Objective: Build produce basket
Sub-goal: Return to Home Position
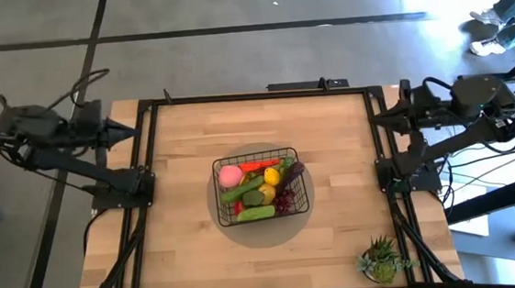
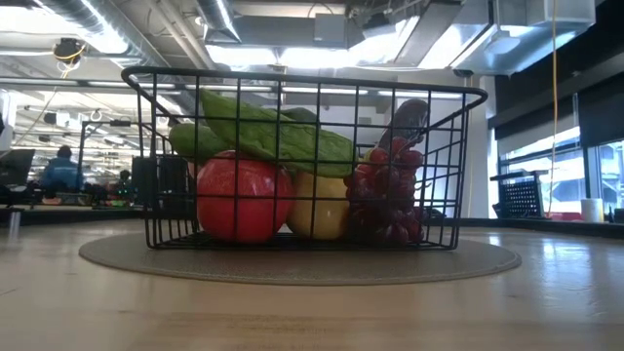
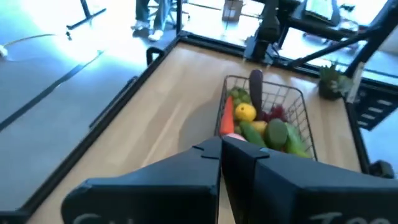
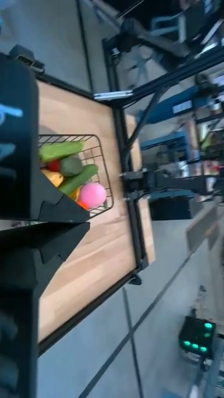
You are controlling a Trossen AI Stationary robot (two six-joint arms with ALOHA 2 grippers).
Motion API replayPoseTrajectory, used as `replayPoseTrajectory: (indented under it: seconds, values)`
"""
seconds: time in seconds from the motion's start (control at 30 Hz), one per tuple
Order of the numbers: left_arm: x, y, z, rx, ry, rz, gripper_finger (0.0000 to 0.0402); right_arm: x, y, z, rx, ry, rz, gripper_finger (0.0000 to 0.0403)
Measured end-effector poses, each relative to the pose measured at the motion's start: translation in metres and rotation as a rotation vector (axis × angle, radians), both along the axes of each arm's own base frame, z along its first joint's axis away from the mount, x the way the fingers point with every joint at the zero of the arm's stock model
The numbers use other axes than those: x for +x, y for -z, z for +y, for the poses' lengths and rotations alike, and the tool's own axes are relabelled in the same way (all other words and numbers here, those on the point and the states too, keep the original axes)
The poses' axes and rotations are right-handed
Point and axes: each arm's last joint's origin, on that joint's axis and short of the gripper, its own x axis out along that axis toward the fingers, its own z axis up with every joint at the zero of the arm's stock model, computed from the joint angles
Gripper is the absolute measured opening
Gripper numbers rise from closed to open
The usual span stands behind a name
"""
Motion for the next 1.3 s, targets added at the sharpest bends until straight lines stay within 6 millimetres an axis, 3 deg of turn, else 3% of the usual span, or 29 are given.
replayPoseTrajectory:
  seconds: [0.17, 0.5, 0.77, 1.13, 1.3]
  values:
    - [-0.025, 0.023, 0.005, -0.040, 0.038, -0.119, 0.0000, -0.018, 0.024, -0.003, 0.020, -0.008, -0.094, 0.0000]
    - [-0.042, 0.071, 0.008, -0.051, 0.083, -0.250, 0.0000, -0.037, 0.090, -0.006, 0.068, -0.047, -0.323, 0.0000]
    - [-0.047, 0.099, 0.009, -0.047, 0.082, -0.320, 0.0000, -0.058, 0.128, -0.010, 0.099, -0.046, -0.483, 0.0000]
    - [-0.032, 0.107, 0.005, 0.007, 0.106, -0.302, 0.0000, -0.038, 0.145, -0.005, 0.096, -0.096, -0.515, 0.0000]
    - [-0.016, 0.110, 0.001, 0.050, 0.123, -0.353, 0.0000, -0.017, 0.168, 0.000, 0.082, -0.108, -0.523, 0.0000]
